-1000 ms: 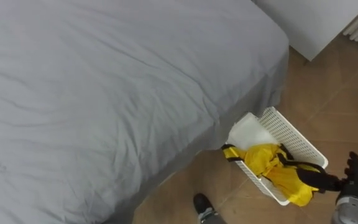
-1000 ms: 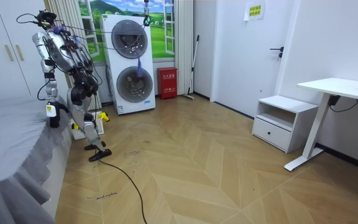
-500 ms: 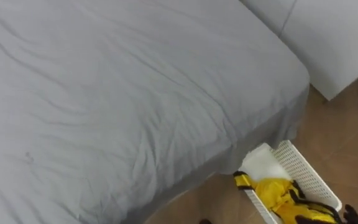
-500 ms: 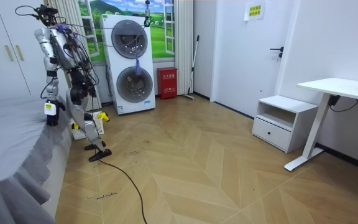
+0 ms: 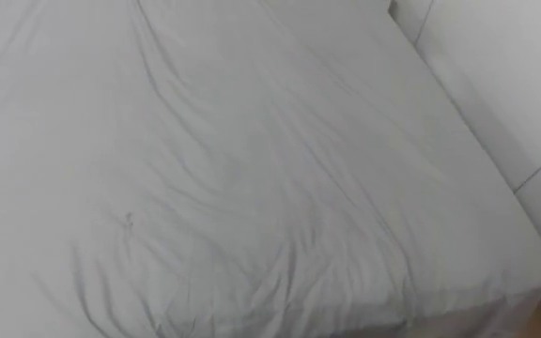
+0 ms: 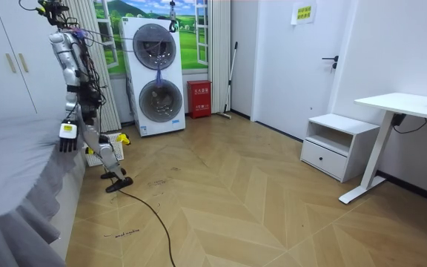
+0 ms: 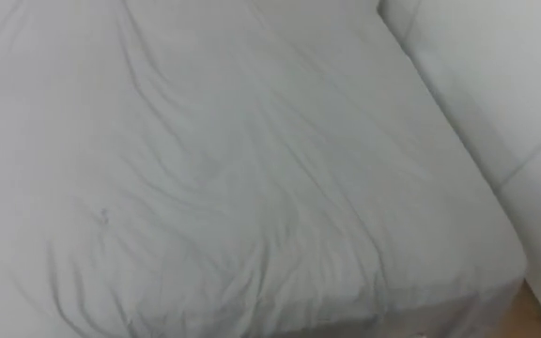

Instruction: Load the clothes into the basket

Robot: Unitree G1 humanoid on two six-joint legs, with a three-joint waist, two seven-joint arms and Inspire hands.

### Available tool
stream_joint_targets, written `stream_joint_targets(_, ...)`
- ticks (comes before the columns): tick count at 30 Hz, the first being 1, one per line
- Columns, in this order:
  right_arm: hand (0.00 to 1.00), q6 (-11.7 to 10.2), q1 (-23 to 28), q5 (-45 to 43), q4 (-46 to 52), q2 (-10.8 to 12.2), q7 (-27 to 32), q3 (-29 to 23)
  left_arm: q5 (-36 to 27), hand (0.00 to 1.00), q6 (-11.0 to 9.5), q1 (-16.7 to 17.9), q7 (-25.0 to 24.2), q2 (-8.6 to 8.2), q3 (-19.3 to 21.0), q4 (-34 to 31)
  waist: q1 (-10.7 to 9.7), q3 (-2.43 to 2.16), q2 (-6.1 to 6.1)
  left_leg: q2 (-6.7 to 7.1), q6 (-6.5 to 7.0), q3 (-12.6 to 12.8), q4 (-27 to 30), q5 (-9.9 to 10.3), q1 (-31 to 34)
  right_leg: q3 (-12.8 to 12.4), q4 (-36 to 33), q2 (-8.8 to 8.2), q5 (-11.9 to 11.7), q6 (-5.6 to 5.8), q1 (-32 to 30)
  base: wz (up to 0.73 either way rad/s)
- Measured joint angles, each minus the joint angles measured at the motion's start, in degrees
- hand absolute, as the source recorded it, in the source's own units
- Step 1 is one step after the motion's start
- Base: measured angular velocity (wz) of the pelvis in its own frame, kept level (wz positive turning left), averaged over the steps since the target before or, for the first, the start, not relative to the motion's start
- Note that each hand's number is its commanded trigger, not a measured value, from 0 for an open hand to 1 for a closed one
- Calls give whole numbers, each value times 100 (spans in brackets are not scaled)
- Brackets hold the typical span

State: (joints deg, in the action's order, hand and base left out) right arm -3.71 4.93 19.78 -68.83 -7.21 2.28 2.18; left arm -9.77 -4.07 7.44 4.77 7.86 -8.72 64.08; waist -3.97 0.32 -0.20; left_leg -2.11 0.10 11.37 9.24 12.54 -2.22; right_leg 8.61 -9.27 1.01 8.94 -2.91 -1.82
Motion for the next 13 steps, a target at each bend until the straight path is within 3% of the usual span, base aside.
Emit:
stream_joint_targets(7,0,122,-198,-384,-50,50,-323,226,124,0,1,54,2,-46,246,2,200,16,-115,28,0,-346,-6,1,-88,289,60,-39,11,19,234,22)
stream_joint_targets(9,0,141,-239,-406,-89,55,-387,302,221,0,1,53,12,-66,352,1,282,46,-151,41,0,-358,-6,1,-141,305,66,-53,16,27,301,7)
stream_joint_targets(13,0,260,-280,-461,-132,106,-434,391,324,0,36,35,21,-82,432,4,320,48,-180,79,4,-367,-6,3,-194,373,66,-110,33,60,386,10)
